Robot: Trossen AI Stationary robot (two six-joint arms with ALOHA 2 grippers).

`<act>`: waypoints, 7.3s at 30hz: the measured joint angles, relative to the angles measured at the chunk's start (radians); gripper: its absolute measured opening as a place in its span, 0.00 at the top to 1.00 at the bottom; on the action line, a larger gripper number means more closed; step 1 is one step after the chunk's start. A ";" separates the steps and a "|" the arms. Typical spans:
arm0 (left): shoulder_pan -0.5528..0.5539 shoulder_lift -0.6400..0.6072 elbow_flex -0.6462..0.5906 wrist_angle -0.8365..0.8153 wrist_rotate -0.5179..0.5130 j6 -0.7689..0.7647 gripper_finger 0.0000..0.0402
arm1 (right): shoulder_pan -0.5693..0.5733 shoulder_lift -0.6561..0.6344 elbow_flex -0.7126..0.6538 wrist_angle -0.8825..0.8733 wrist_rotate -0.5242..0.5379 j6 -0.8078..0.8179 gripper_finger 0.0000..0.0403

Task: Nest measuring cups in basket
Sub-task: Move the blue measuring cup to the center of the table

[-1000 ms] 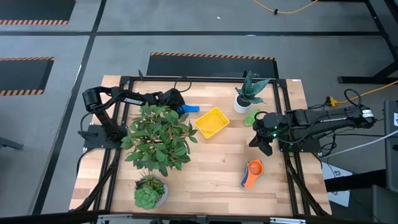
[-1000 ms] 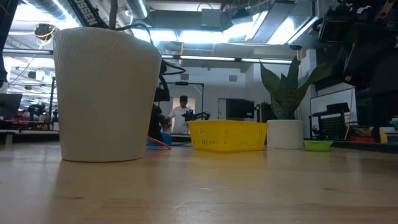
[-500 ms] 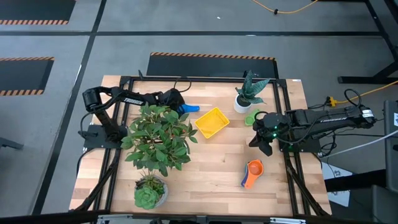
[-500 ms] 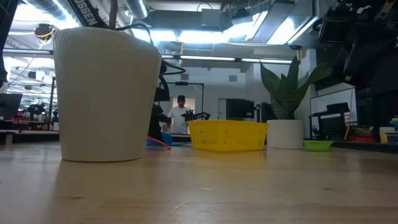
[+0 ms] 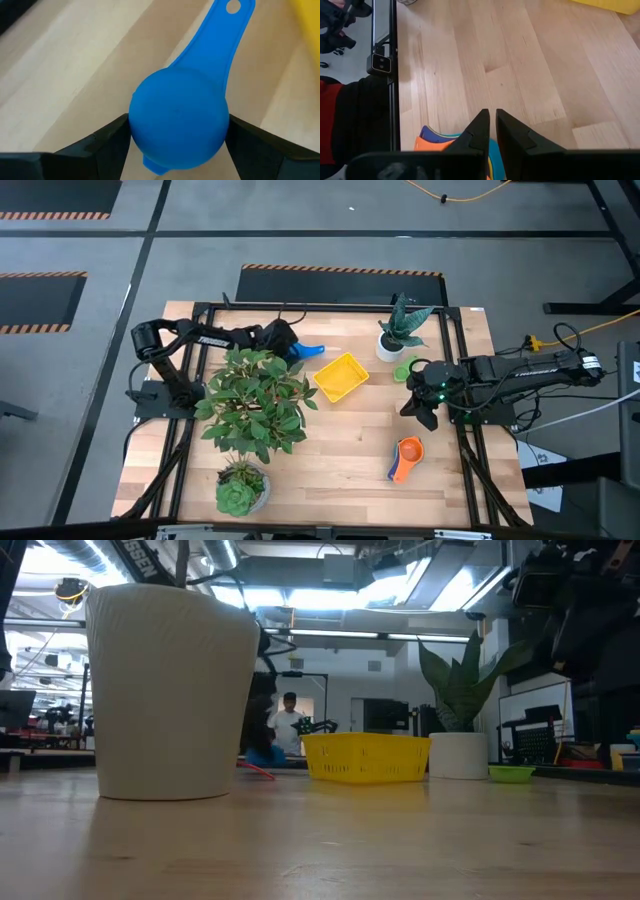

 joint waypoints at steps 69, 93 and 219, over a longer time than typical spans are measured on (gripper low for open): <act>-0.072 -0.001 0.278 -0.013 0.766 -0.202 0.29 | -0.041 0.344 0.311 0.365 0.495 -0.777 0.90; -0.072 -0.002 0.278 -0.013 0.761 -0.201 0.28 | -0.090 0.419 0.401 0.314 0.463 -0.827 0.78; -0.114 -0.001 0.278 0.014 0.604 -0.094 0.28 | 0.051 0.340 -0.147 0.626 -0.064 0.427 0.95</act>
